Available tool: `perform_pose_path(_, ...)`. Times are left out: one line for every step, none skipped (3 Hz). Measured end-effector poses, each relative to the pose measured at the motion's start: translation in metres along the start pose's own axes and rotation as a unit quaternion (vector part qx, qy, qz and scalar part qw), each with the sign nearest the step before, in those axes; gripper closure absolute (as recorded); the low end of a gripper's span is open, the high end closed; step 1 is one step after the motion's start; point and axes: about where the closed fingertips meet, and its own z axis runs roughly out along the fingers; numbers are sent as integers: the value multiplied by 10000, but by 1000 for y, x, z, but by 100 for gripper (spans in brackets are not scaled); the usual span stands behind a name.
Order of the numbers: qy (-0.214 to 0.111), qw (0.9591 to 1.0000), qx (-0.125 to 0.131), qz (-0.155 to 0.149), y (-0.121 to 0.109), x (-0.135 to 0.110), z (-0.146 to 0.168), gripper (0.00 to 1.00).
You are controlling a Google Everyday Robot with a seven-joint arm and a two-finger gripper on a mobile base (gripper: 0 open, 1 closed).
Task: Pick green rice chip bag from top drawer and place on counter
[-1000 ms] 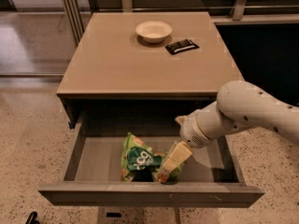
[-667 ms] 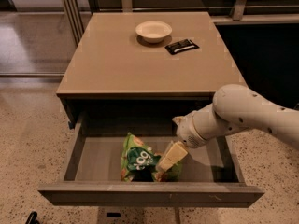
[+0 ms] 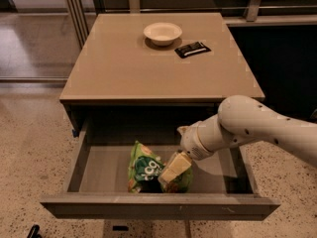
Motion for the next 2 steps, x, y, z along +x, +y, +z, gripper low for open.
perform_pose_path(8,9997,-218,130,9,2,13,0)
perform_pose_path(53,9990,-377,219,16,5,25,0)
